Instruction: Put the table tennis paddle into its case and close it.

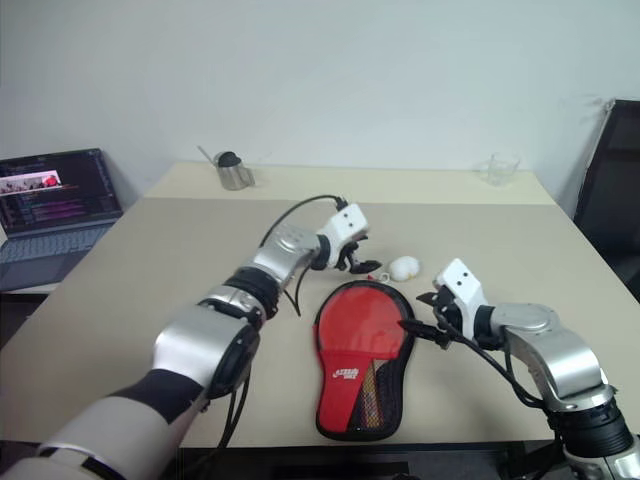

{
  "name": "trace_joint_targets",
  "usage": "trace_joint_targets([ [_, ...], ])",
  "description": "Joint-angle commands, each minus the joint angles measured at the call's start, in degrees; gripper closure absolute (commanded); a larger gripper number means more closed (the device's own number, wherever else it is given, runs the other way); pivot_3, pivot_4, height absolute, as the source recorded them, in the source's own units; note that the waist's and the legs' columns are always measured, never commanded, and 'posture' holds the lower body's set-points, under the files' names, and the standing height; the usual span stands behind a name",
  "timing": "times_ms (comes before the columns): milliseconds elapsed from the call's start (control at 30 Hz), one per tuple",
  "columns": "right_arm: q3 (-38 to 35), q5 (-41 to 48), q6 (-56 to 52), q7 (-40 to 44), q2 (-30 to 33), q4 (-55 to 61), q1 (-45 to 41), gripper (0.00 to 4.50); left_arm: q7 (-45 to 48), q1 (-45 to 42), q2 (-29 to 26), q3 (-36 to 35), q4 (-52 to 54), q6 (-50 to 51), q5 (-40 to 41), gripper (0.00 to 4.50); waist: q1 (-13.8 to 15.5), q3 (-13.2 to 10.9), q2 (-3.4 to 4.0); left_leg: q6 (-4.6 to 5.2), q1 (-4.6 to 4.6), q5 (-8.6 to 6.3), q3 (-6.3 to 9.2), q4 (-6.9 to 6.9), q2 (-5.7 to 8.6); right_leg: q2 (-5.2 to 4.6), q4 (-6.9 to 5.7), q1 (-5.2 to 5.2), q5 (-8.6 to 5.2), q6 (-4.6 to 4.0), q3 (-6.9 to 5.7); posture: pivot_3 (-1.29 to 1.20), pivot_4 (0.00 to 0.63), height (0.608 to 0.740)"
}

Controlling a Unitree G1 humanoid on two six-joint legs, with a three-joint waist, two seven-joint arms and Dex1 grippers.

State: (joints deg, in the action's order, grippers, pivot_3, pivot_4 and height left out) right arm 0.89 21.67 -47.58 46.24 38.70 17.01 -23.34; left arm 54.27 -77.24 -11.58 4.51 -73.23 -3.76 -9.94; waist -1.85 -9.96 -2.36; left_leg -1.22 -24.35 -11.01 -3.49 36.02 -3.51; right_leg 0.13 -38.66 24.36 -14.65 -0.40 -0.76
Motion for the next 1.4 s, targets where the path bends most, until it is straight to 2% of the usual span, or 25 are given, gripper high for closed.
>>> trace_joint_targets([
  [33,-3.66,1.33,1.72,0.16,1.09,-0.52,-0.85,0.88,11.25,0.43,-4.95,-5.08,5.45,4.69,7.53,0.56,-0.12,-0.01,0.01,0.00,0.00,0.00,0.00,0.00,-0.01,0.00,0.00,0.01,0.00,0.00,0.01,0.00,0.150,0.740],
  [167,-3.86,0.60,2.75,-1.16,0.20,-2.32,-1.79,0.88,19.33,7.50,-9.20,-5.96,13.85,10.04,11.70,0.56,-0.22,-0.01,0.03,0.00,0.09,0.00,0.02,0.00,-0.05,0.02,-0.09,0.00,0.00,-0.01,0.06,0.00,0.150,0.740],
  [267,-4.06,-2.04,5.60,-5.62,-2.38,-7.32,-5.54,0.88,25.75,18.60,-10.24,-3.59,30.38,15.98,15.62,0.56,-0.19,-0.02,0.05,-0.01,0.11,0.01,0.01,0.05,-0.06,0.00,-0.19,-0.01,-0.01,-0.02,0.07,0.00,0.150,0.740],
  [367,-6.18,-3.54,6.40,-12.90,-7.04,-15.83,-11.72,0.88,21.79,28.34,-8.19,-0.46,43.55,19.22,15.77,0.56,0.03,-0.04,0.07,-0.02,0.15,0.03,0.00,0.16,-0.09,-0.10,-0.33,-0.03,0.00,-0.02,0.15,0.00,0.150,0.740],
  [500,-5.43,-6.14,9.43,-16.15,-9.48,-23.81,-17.09,0.88,13.65,35.10,-5.82,0.63,51.15,19.90,15.02,0.56,0.60,-0.04,0.07,0.01,0.13,0.05,0.01,0.26,-0.07,-0.13,-0.35,-0.09,0.01,-0.01,0.09,0.00,0.150,0.740],
  [567,-5.08,-6.88,10.74,-17.07,-10.44,-27.19,-19.36,0.88,10.48,36.37,-5.18,-0.27,53.39,22.34,16.29,0.18,0.49,-0.04,0.07,0.01,0.12,0.05,0.02,0.26,-0.03,-0.12,-0.33,-0.10,0.01,-0.01,0.10,0.00,0.150,0.740],
  [600,-4.87,-7.18,11.33,-17.28,-10.81,-28.68,-20.29,0.88,9.41,37.01,-5.21,-0.22,54.44,22.71,16.43,0.02,0.38,-0.04,0.07,0.02,0.13,0.05,0.03,0.25,-0.03,-0.10,-0.32,-0.10,0.01,-0.01,0.13,0.00,0.150,0.740],
  [767,-5.19,-8.08,14.69,-19.67,-15.30,-39.23,-26.36,0.88,2.51,40.50,-4.97,2.68,56.44,20.34,13.33,0.02,-0.22,-0.04,0.10,0.02,0.26,0.04,-0.04,0.14,-0.04,-0.10,-0.31,-0.11,0.02,0.00,0.26,0.00,0.150,0.740],
  [933,-8.73,-6.64,17.07,-24.70,-20.94,-51.53,-31.88,0.88,-4.99,39.79,-1.15,2.25,50.33,17.60,13.11,0.02,0.05,-0.04,0.11,0.03,0.34,0.06,-0.01,0.09,-0.12,-0.10,-0.35,-0.15,0.02,-0.02,0.22,0.00,0.150,0.740],
  [1133,-9.54,-6.70,19.38,-25.63,-24.42,-60.66,-35.35,0.88,-5.15,41.14,1.09,5.23,48.52,16.60,12.91,0.02,0.06,-0.04,0.12,0.04,0.31,0.05,-0.10,0.08,-0.08,-0.17,-0.28,-0.17,0.03,0.00,0.28,0.00,0.150,0.740],
  [1400,-10.17,-6.97,20.11,-27.16,-27.17,-67.15,-35.79,0.88,-5.57,44.12,1.02,7.71,48.88,19.18,12.31,0.02,0.02,0.08,0.25,0.04,0.45,0.05,-0.07,0.07,-0.08,-0.16,-0.32,-0.27,0.03,0.00,0.26,0.00,0.150,0.740],
])
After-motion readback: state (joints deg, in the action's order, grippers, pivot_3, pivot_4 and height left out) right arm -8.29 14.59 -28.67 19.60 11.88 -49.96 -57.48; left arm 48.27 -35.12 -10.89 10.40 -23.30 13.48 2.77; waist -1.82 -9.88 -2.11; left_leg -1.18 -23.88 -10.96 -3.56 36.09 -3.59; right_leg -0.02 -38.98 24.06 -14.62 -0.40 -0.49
